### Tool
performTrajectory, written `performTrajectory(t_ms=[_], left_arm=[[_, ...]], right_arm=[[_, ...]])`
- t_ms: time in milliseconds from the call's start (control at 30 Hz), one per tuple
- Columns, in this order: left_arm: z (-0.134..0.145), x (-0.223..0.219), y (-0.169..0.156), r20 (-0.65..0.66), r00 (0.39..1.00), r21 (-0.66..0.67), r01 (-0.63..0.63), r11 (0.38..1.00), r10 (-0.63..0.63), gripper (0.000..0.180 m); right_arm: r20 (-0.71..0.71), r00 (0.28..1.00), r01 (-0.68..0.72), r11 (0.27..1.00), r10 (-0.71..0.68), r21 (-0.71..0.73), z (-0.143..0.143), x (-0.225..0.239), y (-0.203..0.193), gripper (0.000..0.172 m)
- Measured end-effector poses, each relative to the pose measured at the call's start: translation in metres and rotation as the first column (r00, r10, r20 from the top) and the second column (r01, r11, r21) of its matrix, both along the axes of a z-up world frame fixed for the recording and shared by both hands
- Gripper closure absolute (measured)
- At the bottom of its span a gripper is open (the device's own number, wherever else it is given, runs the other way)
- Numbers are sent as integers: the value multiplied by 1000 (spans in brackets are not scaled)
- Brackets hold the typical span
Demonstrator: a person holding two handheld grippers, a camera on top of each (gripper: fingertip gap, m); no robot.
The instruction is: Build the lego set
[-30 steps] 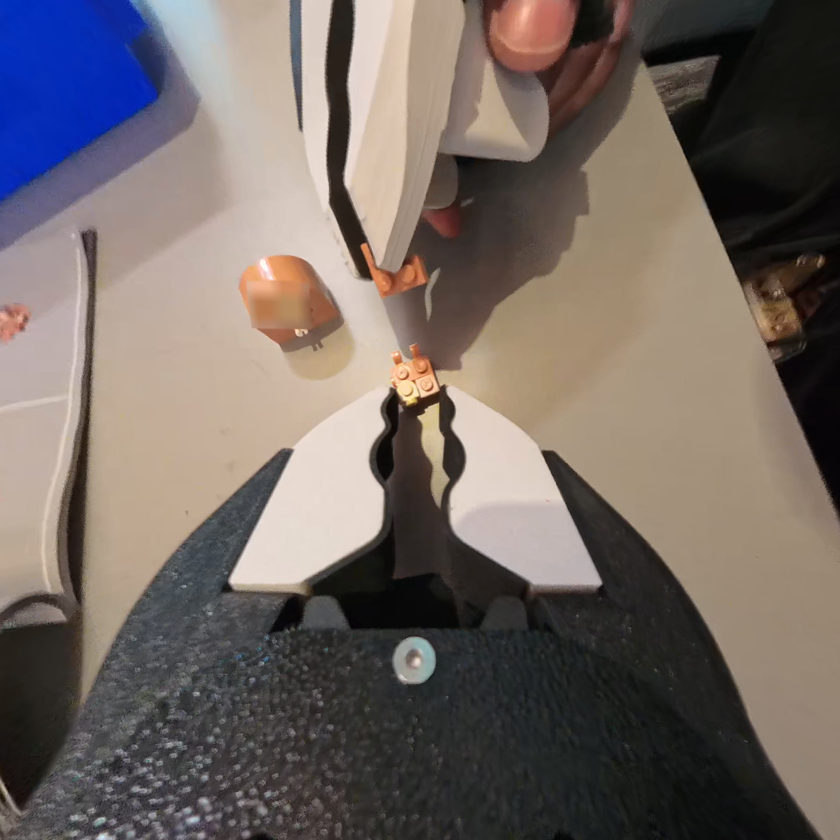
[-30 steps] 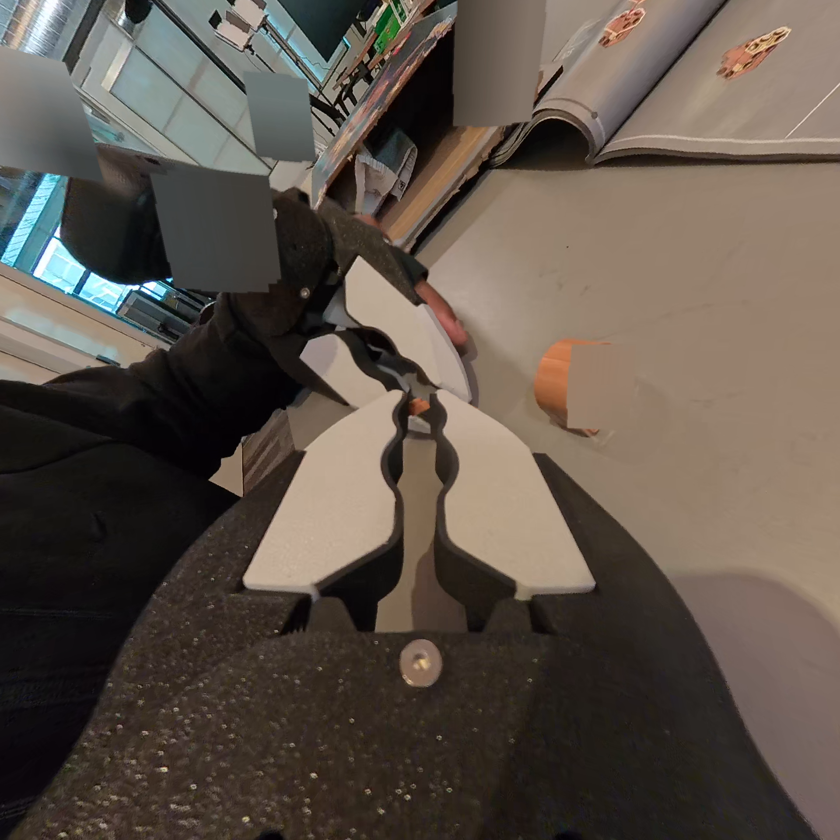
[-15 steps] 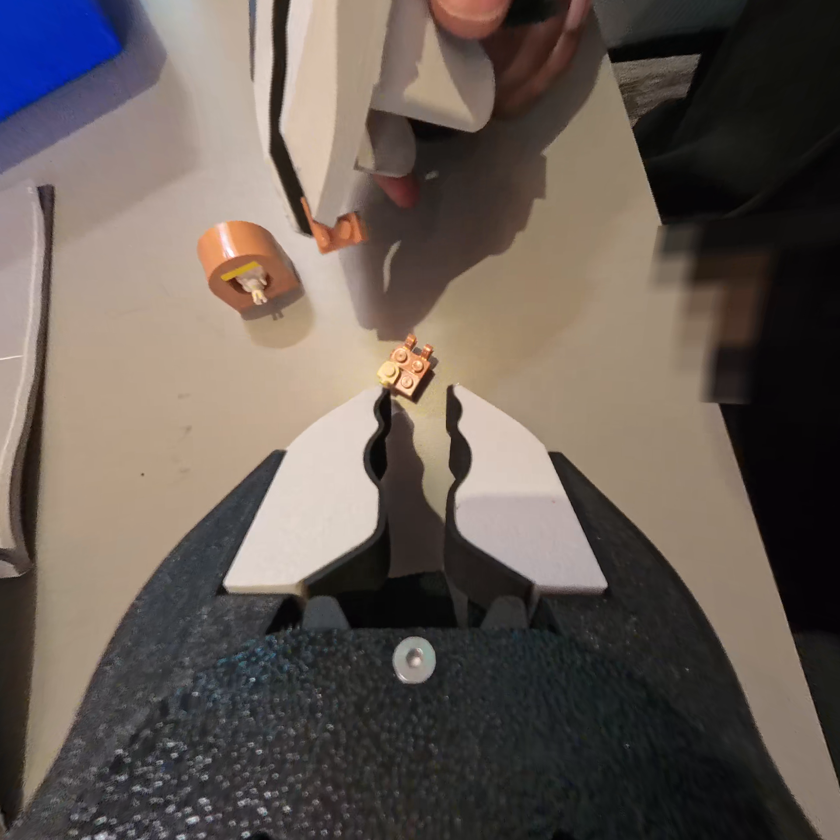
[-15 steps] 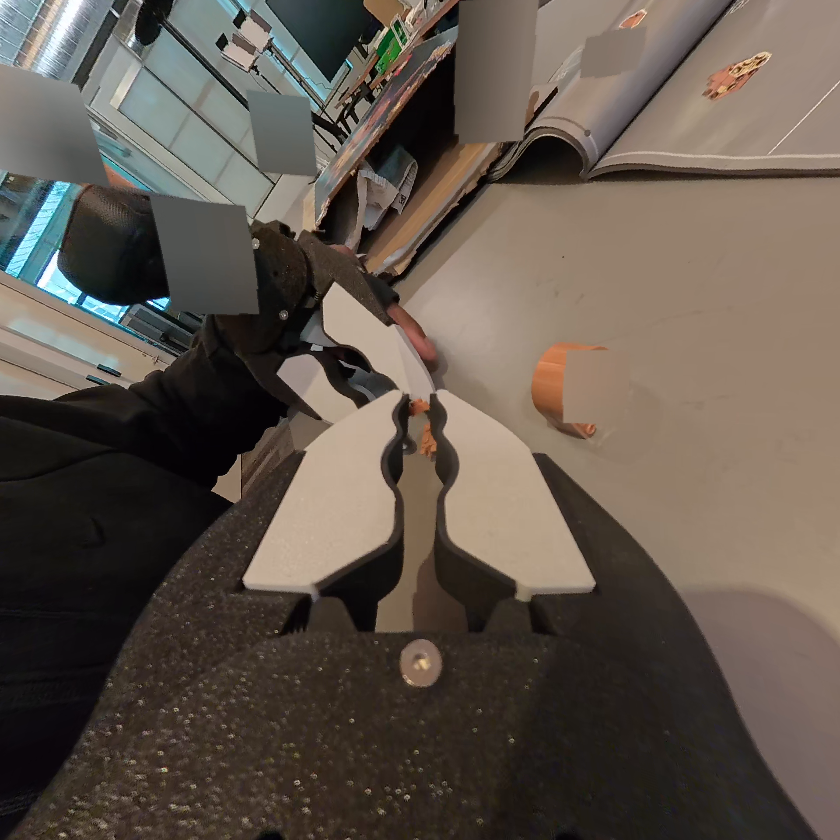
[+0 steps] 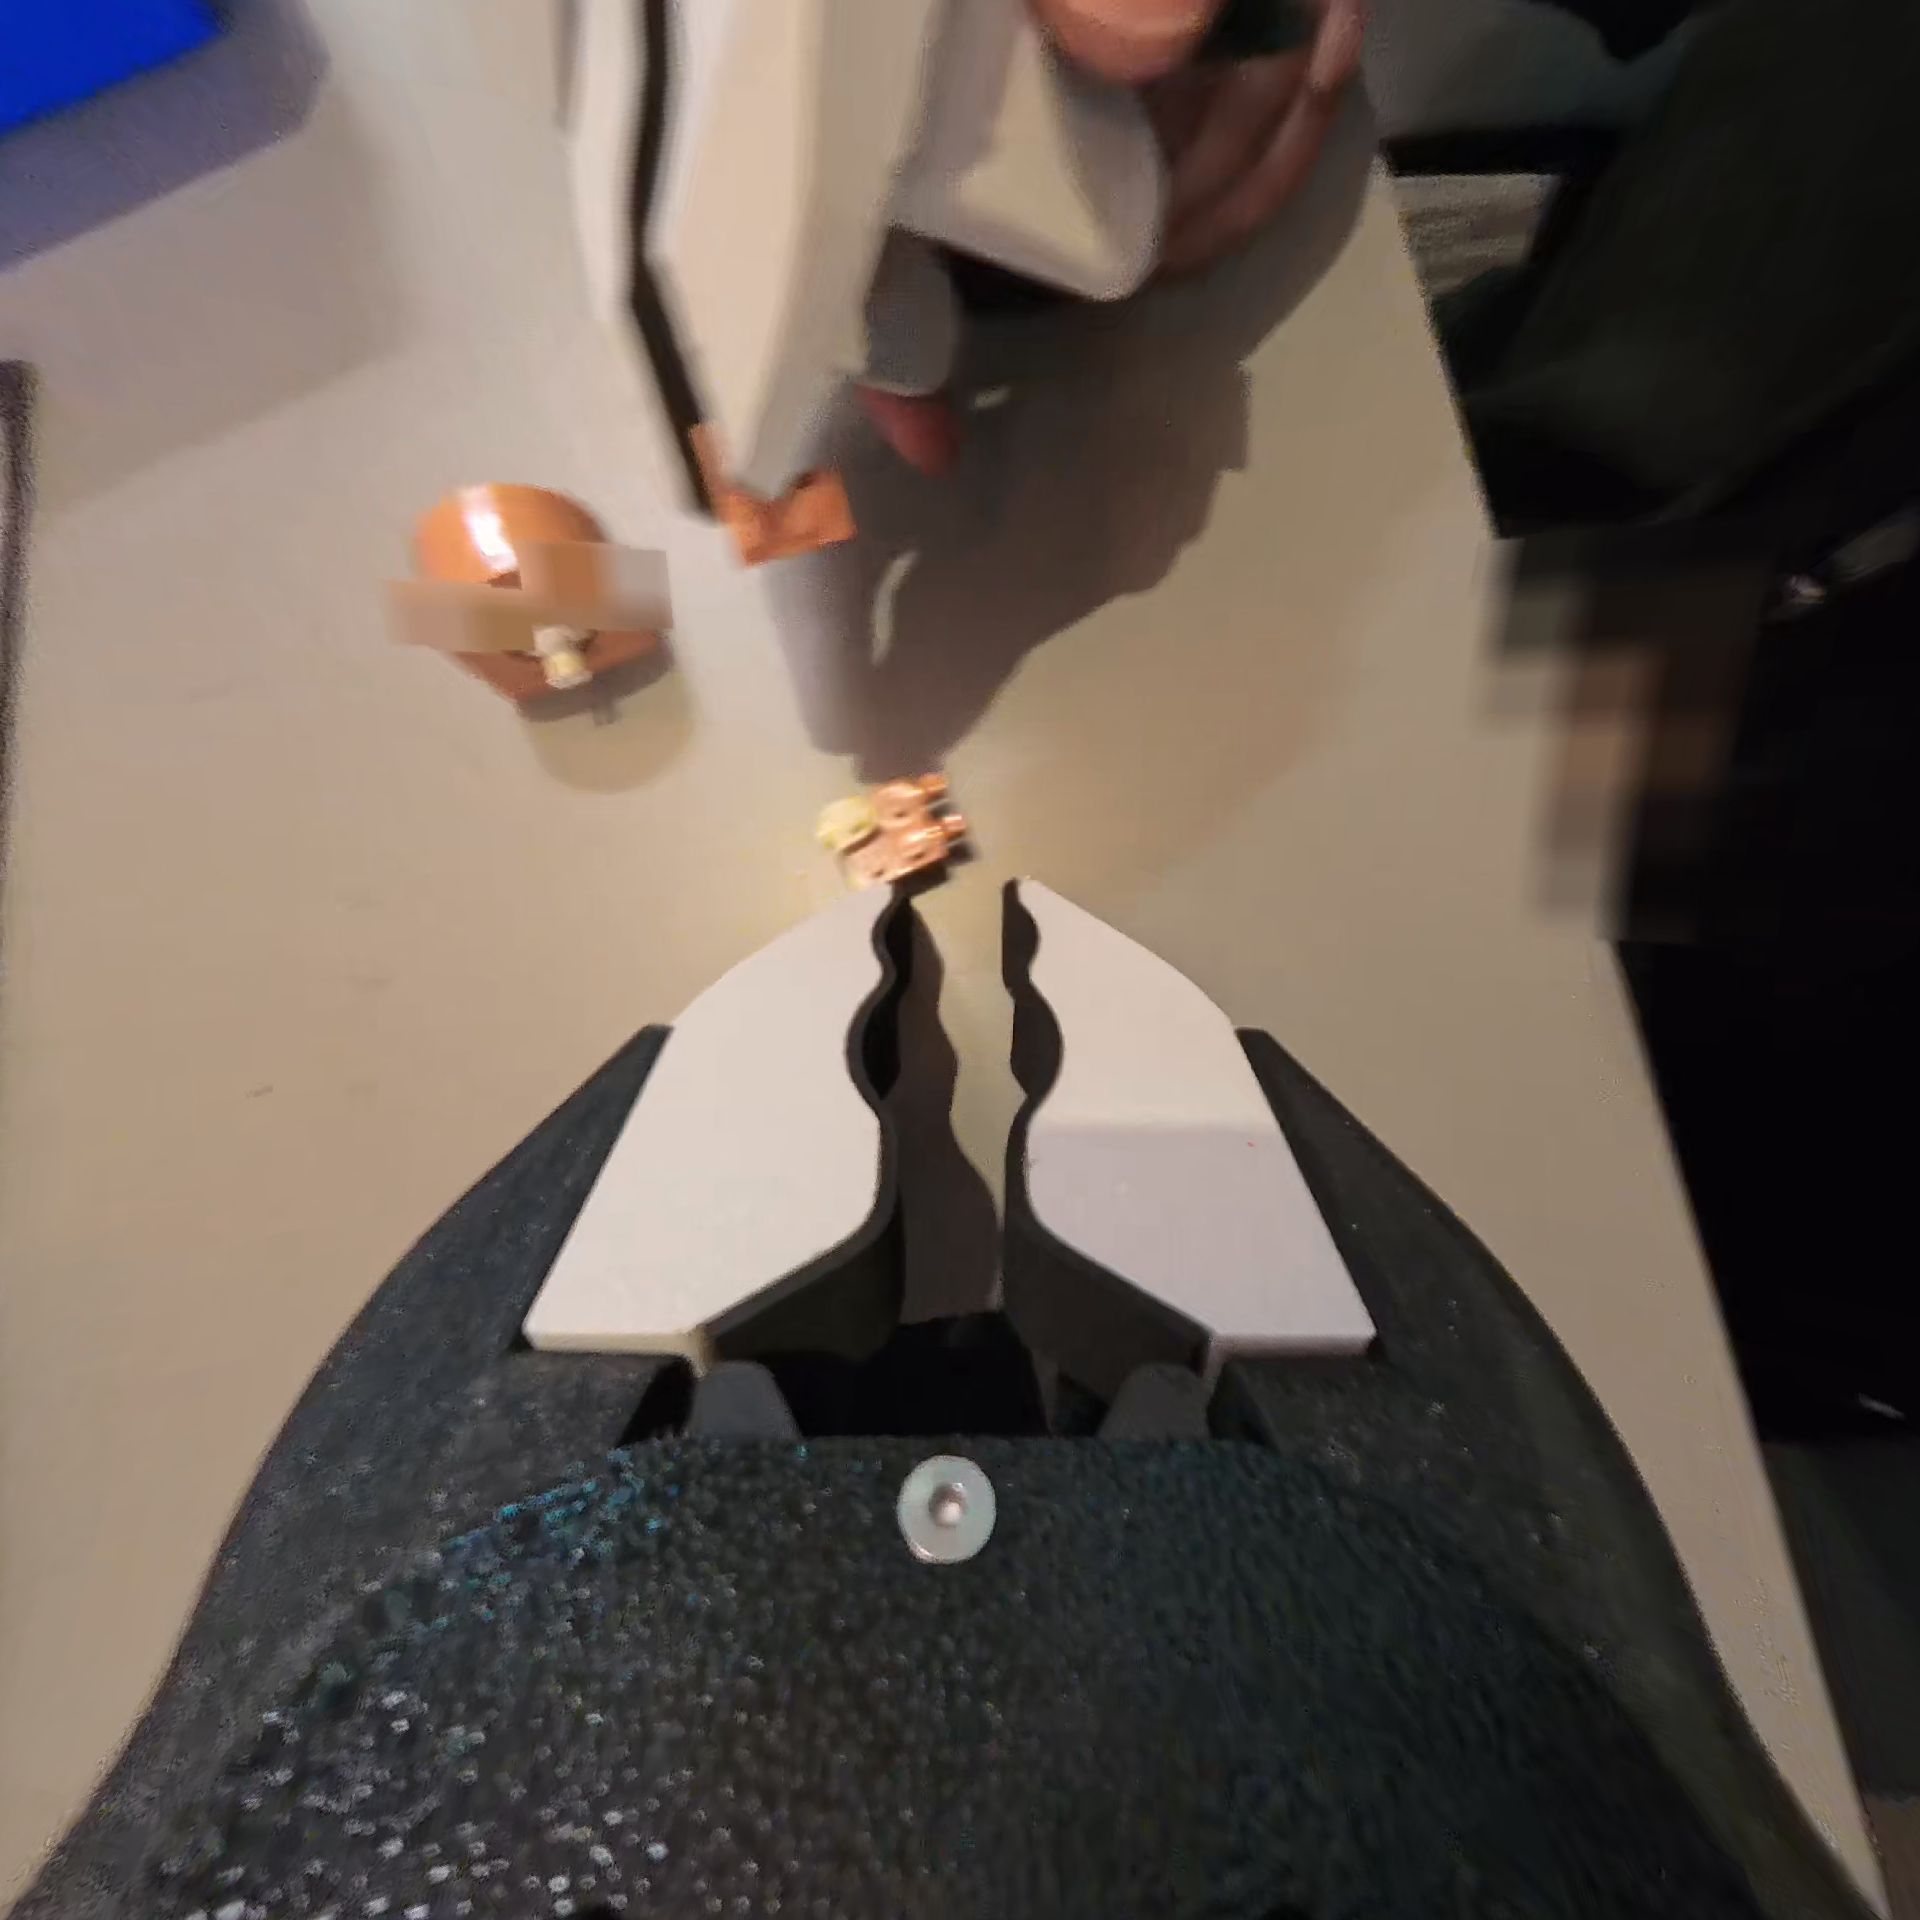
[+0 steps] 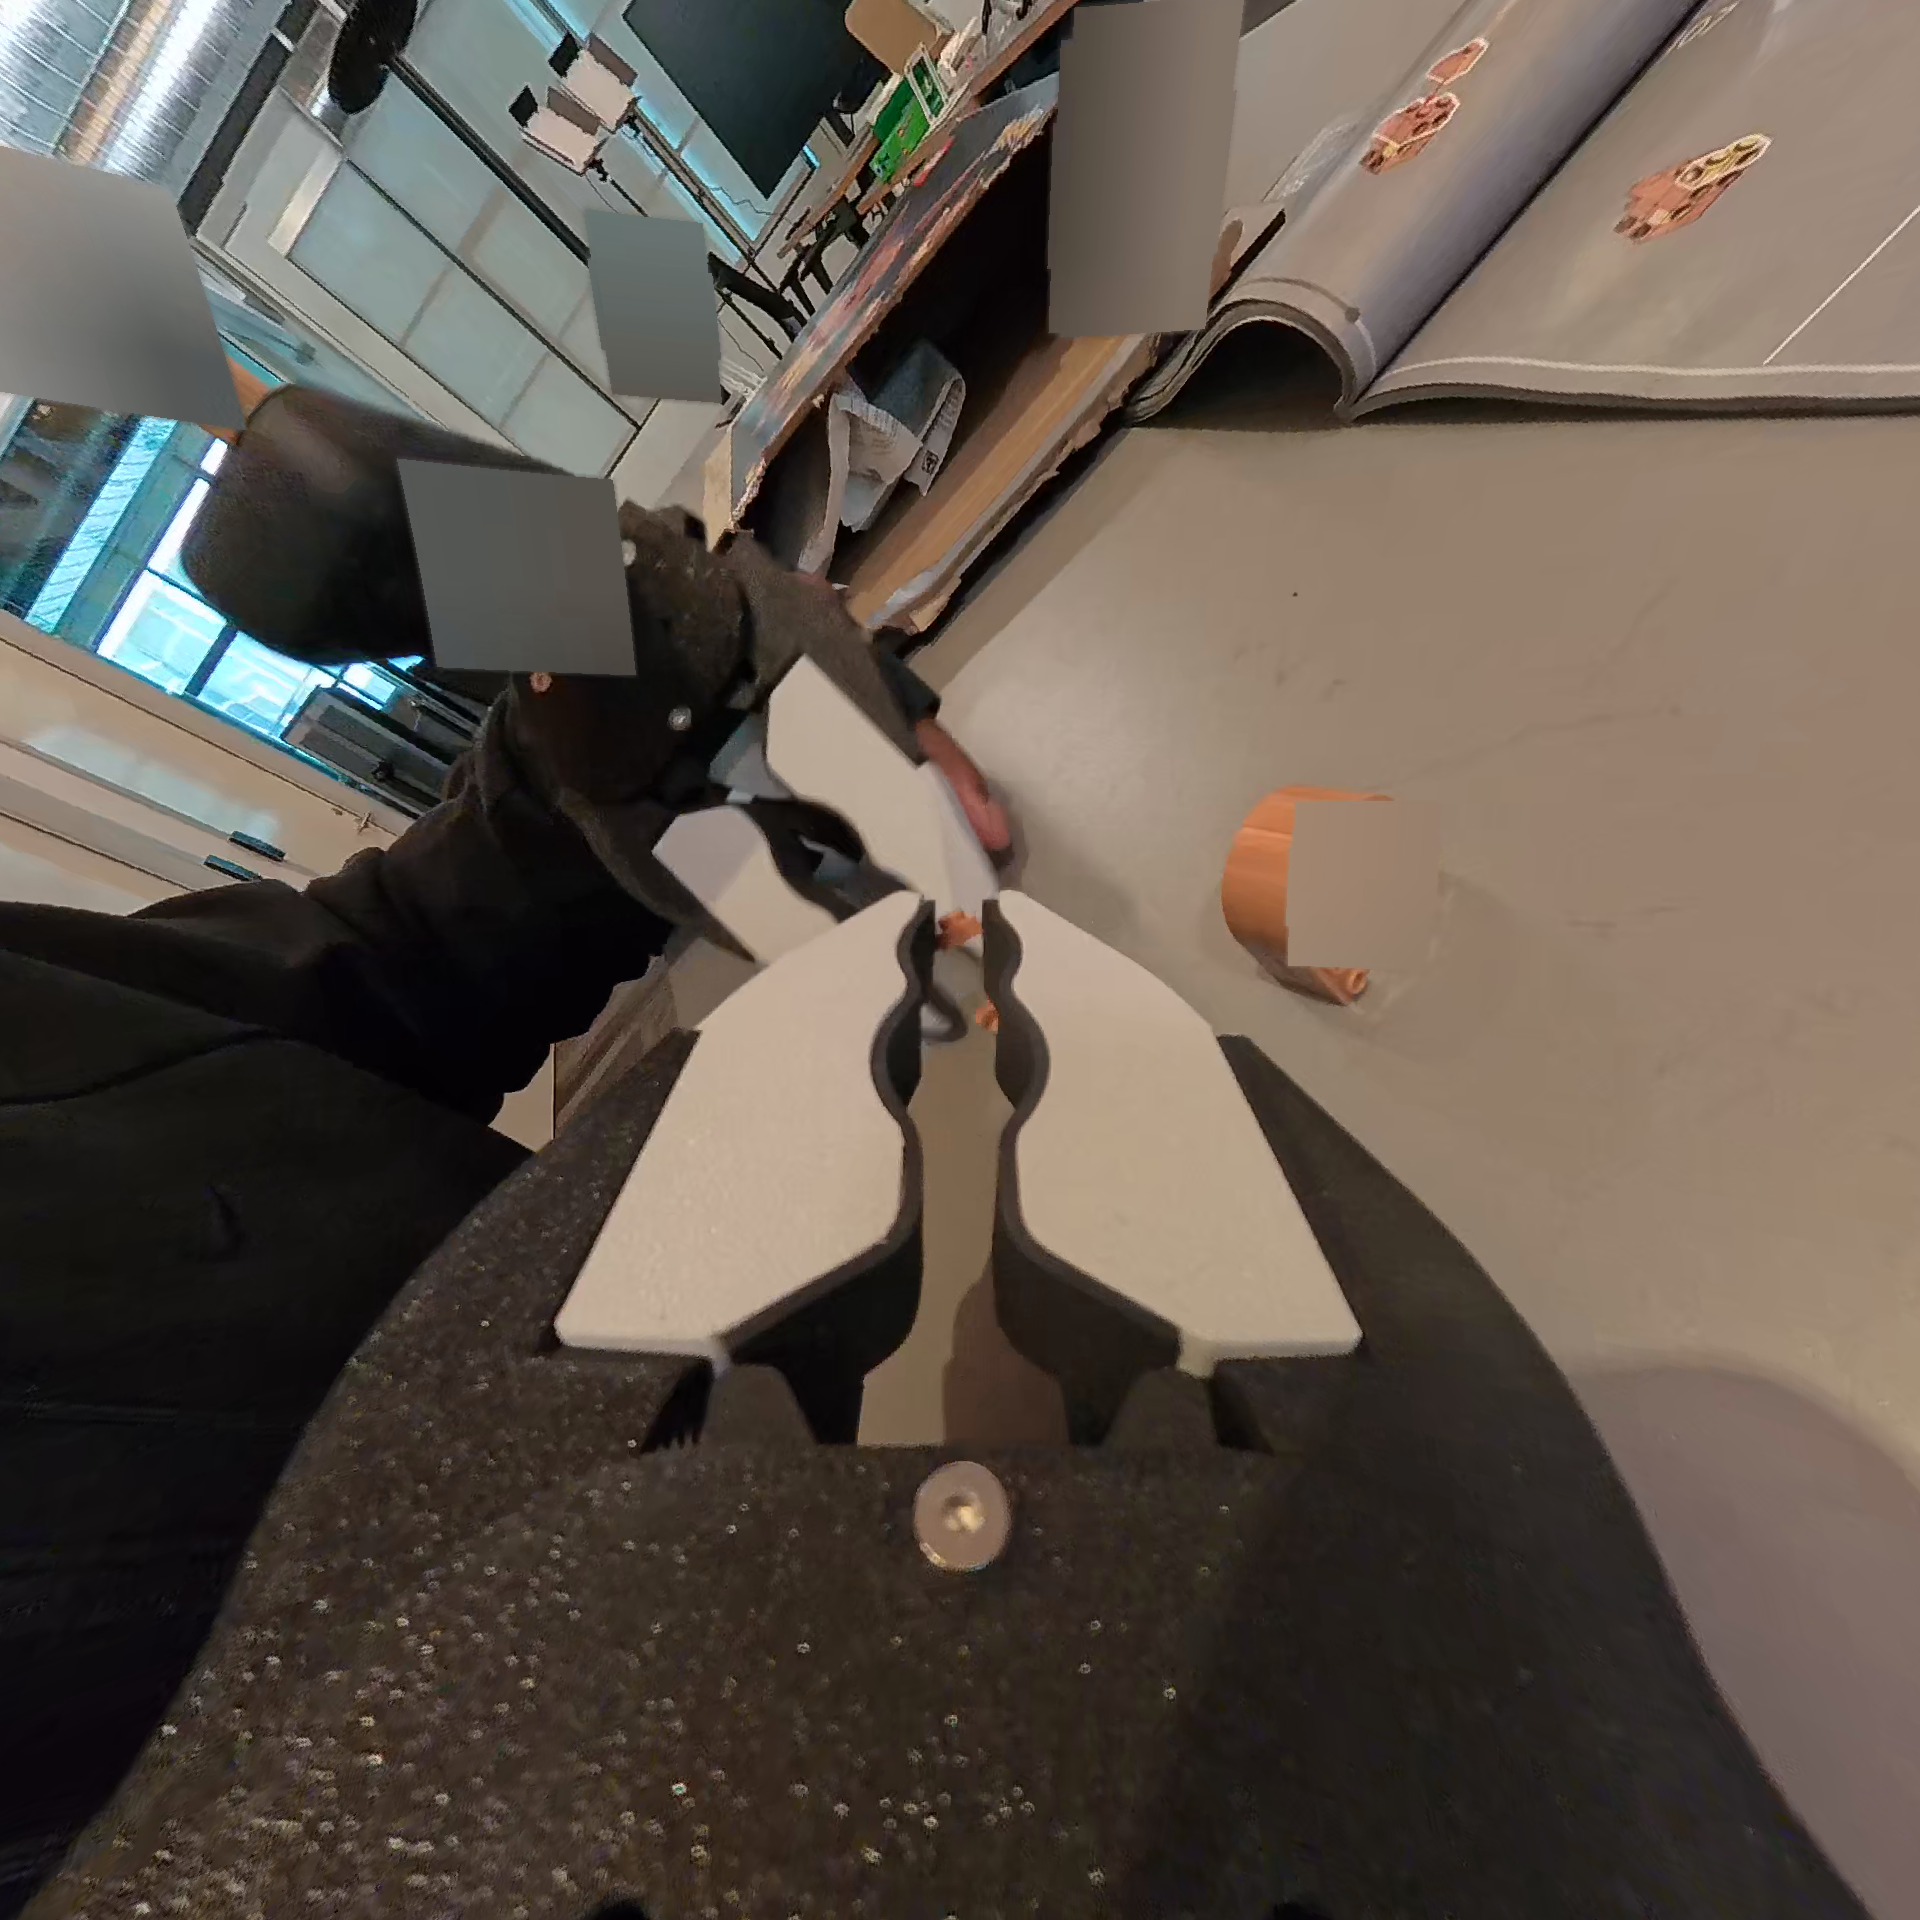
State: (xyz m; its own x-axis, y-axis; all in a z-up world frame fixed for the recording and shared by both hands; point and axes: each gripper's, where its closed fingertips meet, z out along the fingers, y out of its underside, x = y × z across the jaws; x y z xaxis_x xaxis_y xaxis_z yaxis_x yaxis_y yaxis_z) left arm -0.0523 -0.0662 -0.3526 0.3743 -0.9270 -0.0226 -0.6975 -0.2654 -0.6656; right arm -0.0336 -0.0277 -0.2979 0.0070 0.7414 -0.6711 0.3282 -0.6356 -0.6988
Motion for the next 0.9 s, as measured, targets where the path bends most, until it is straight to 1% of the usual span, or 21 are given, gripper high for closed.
performTrajectory(t_ms=[67, 133, 200, 267, 333, 433, 500, 600, 667, 733, 800, 867, 900], left_arm=[[1, -11, 14, -7, 997, 27, -70, 997, 70, 161], [7, -12, 14, 29, 995, 10, -100, 995, 100, 160], [11, -8, 6, 43, 994, -2, -96, 995, 96, 162], [14, 0, -5, 52, 997, 3, -66, 998, 66, 164], [16, 12, -12, 90, 995, -3, -44, 999, 44, 165], [15, 27, -15, 128, 991, -31, -43, 999, 47, 163], [11, 30, -13, 115, 992, -36, -51, 998, 55, 161], [-1, 16, -7, 11, 994, -29, -107, 994, 107, 158], [-1, 1, 0, -29, 987, 5, -160, 987, 161, 156], [5, -6, 5, -6, 980, 23, -199, 980, 200, 154], [9, -6, 5, 30, 974, 4, -224, 975, 224, 154], [10, -6, 8, 39, 966, 10, -255, 967, 254, 154], [8, -9, 12, 37, 955, 8, -294, 956, 294, 154]], right_arm=[[-4, 1000, 4, 1000, -4, -1, 1, 0, 1, 164], [-8, 1000, 6, 1000, -6, -4, 1, 1, 1, 164], [-11, 1000, 5, 1000, -5, -9, 1, 1, 1, 164], [-11, 1000, 2, 1000, -2, -11, 1, 1, 1, 164], [-7, 1000, -4, 1000, 4, -9, 1, 0, 0, 164], [-3, 1000, -11, 1000, 11, -5, 0, 0, -1, 164], [-6, 1000, -6, 1000, 6, -5, 1, 0, 0, 164], [-14, 1000, 3, 1000, -3, -8, 2, 1, 1, 164], [-20, 1000, 6, 1000, -6, -8, 2, 1, 1, 164], [-20, 1000, 5, 1000, -6, -9, 2, 1, 1, 164], [-18, 1000, 1, 1000, -1, -8, 2, 1, 1, 164], [-15, 1000, -3, 1000, 3, -7, 2, 1, 0, 164], [-15, 1000, -4, 1000, 4, -7, 2, 1, 0, 164]])
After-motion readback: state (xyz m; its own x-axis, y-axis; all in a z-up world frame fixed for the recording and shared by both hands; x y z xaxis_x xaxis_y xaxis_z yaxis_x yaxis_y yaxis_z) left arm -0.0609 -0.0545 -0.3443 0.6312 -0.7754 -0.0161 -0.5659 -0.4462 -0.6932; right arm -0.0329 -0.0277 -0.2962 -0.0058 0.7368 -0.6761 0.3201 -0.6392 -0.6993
